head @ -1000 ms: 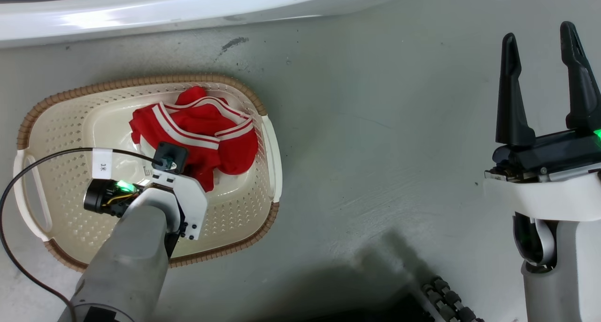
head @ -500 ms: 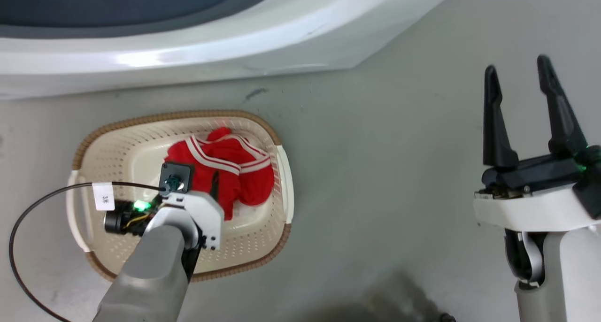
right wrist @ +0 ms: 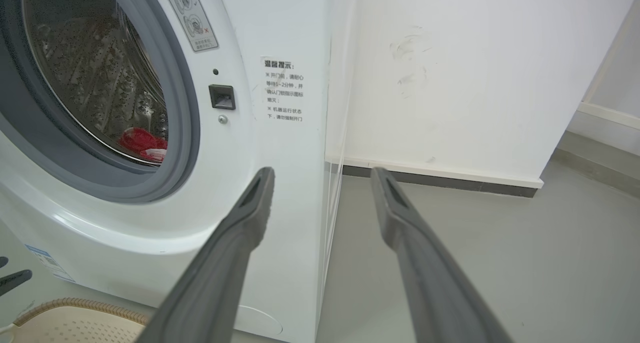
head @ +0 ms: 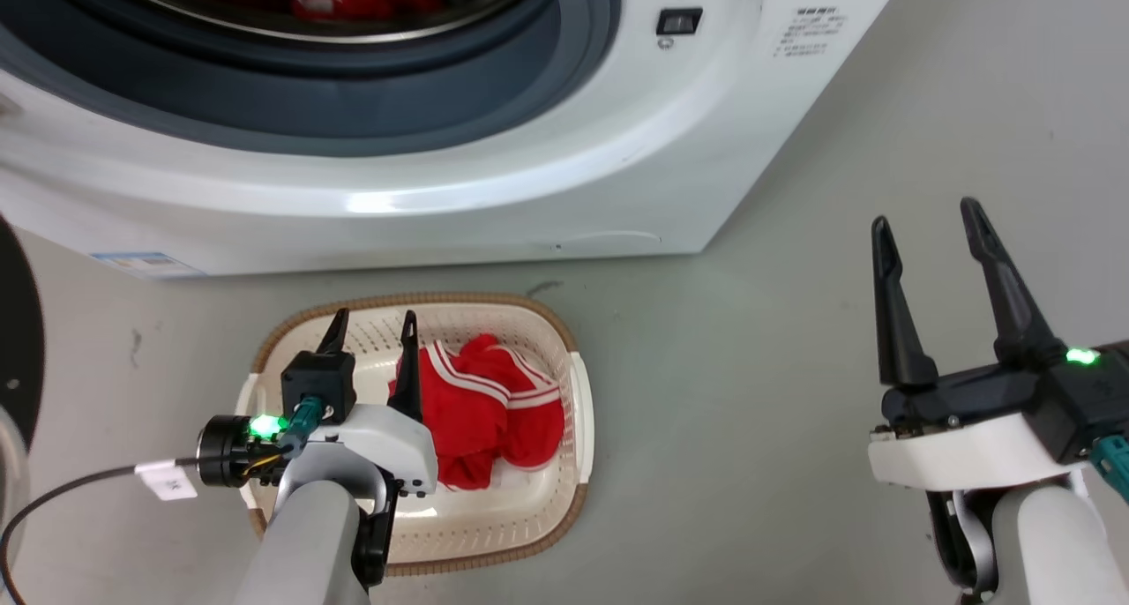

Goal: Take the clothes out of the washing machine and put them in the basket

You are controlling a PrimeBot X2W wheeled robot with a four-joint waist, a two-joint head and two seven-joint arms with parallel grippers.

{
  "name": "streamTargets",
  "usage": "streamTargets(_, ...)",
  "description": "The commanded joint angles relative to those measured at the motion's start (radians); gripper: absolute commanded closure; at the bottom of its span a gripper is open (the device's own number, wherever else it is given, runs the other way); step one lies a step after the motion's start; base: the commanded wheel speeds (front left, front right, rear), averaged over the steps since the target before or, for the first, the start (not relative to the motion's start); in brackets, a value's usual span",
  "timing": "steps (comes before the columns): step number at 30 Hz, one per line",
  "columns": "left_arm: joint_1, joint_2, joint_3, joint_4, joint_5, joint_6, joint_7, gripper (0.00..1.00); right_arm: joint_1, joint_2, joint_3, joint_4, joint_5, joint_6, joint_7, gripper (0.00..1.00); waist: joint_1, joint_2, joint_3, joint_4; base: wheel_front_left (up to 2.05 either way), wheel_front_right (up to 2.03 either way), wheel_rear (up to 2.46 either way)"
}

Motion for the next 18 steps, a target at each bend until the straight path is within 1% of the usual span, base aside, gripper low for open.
streamTargets(1, 0.015, -0.003, 0.006, -0.016, 0.007, 0.007, -0.002, 0.0, 0.014, 0.0, 0.0, 0.002, -0.006, -0.001, -0.002, 0.0, 0.0001, -0.0001, -0.042, 0.018, 0.0, 0.0, 0.0)
streamTargets(2, 0.033, -0.006, 0.016, -0.048, 0.014, 0.009, -0.002, 0.0, 0.021, 0.0, 0.001, 0.004, -0.007, -0.001, -0.002, 0.0, 0.0001, -0.0001, -0.054, 0.021, 0.0, 0.0, 0.0)
streamTargets(3, 0.065, -0.013, 0.038, -0.107, 0.03, 0.013, -0.002, 0.0, 0.035, 0.0, 0.005, 0.008, -0.01, -0.001, -0.002, 0.0, 0.0001, -0.0001, -0.079, 0.025, 0.0, 0.0, 0.0)
streamTargets(4, 0.065, -0.013, 0.038, -0.107, 0.03, 0.013, -0.002, 0.0, 0.035, 0.0, 0.005, 0.008, -0.01, -0.001, -0.002, 0.0, 0.0001, -0.0001, -0.079, 0.025, 0.0, 0.0, 0.0)
streamTargets(9, 0.128, -0.03, 0.089, -0.239, 0.064, 0.016, -0.002, 0.0, 0.068, 0.0, 0.017, 0.017, -0.005, -0.001, -0.002, 0.0, 0.0001, -0.0001, -0.136, 0.027, 0.0, 0.0, 0.0)
streamTargets(12, 0.153, -0.034, 0.115, -0.3, 0.079, 0.011, -0.003, 0.0, 0.079, 0.0, 0.022, 0.022, -0.001, -0.001, -0.002, 0.0, 0.0001, -0.0001, -0.163, 0.023, 0.0, 0.0, 0.0)
streamTargets(15, 0.159, -0.037, 0.132, -0.309, 0.092, 0.0, -0.002, 0.0, 0.089, 0.0, 0.026, 0.022, 0.0, -0.001, -0.002, 0.0, 0.0001, -0.0001, -0.176, 0.02, 0.0, 0.0, 0.0)
streamTargets(18, 0.122, -0.029, 0.144, -0.293, 0.106, -0.015, -0.003, 0.0, 0.084, 0.0, 0.033, 0.019, 0.002, -0.001, -0.002, 0.0, 0.0001, -0.0001, -0.177, 0.012, 0.0, 0.0, 0.0)
